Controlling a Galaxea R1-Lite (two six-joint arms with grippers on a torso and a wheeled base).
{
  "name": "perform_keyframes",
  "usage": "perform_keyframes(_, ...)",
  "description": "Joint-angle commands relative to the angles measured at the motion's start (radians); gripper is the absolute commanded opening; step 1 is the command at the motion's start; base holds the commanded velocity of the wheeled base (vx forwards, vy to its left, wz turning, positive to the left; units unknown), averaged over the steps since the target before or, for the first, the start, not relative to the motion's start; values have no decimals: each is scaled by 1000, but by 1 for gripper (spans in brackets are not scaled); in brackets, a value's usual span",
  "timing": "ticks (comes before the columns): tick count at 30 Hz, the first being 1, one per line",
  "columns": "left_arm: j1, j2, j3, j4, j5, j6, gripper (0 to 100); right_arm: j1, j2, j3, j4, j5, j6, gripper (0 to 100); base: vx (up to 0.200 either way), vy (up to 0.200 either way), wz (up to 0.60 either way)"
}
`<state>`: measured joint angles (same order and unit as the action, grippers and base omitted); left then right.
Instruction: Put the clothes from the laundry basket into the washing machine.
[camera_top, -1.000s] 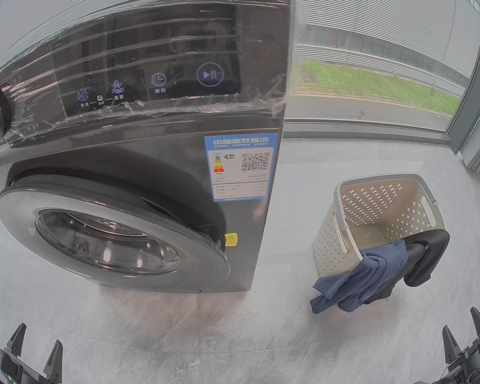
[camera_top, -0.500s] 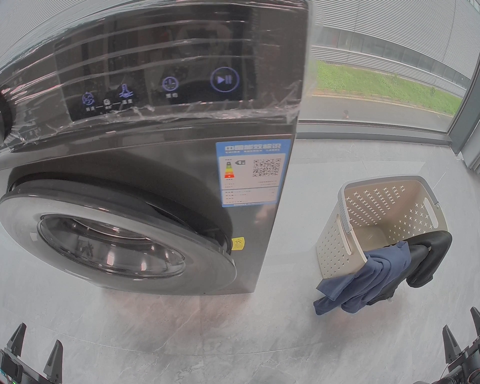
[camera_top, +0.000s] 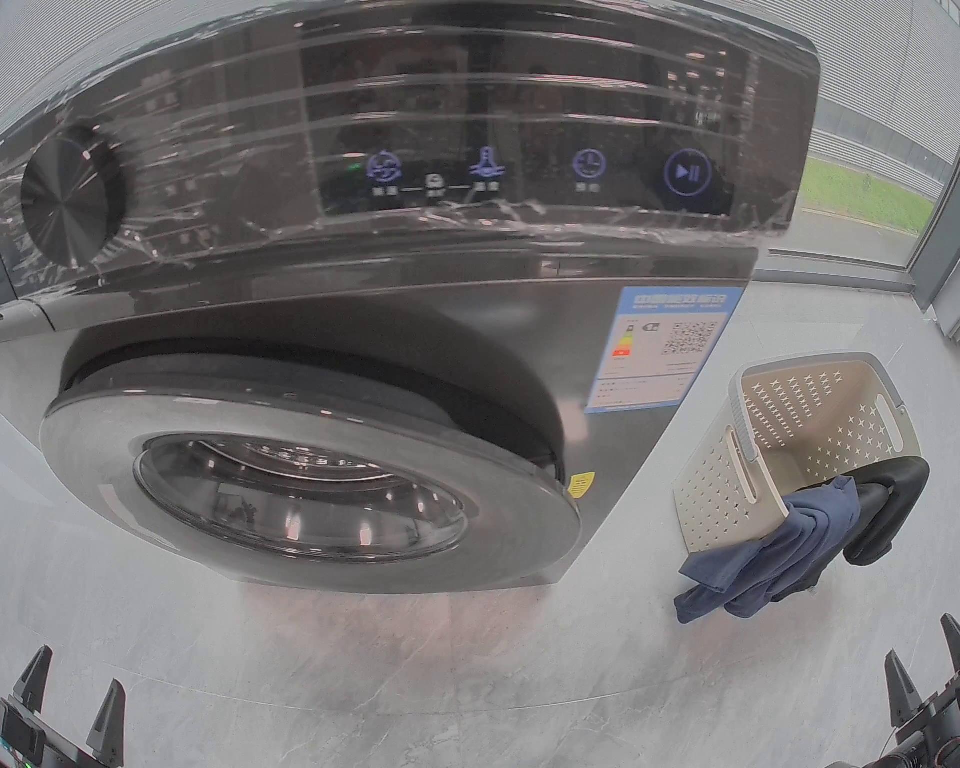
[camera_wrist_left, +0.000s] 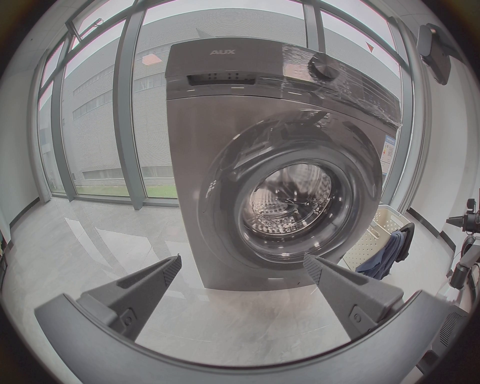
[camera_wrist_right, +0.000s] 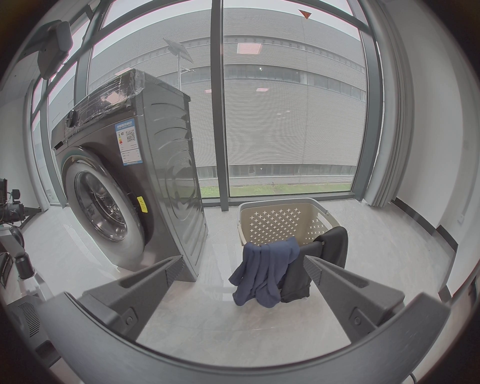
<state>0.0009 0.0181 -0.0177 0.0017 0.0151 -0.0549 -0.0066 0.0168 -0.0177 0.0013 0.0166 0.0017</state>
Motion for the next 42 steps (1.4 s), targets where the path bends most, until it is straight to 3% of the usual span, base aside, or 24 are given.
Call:
perform_keyframes(1, 1, -13, 16, 0, 0, 0, 100, 0, -17, 16, 0, 0, 0, 100, 0, 0, 0)
perform_keyframes(12, 1, -13, 15, 0, 0, 0, 100, 0, -17, 16, 2, 0, 0, 100, 0, 0, 0)
perform_keyframes(30, 1, -13, 16, 0, 0, -2, 100, 0, -17, 16, 2, 0, 0, 100, 0, 200, 0)
perform_keyframes(42, 1, -13, 16, 0, 0, -2, 100, 0, -17, 16, 2, 0, 0, 100, -50, 0, 0)
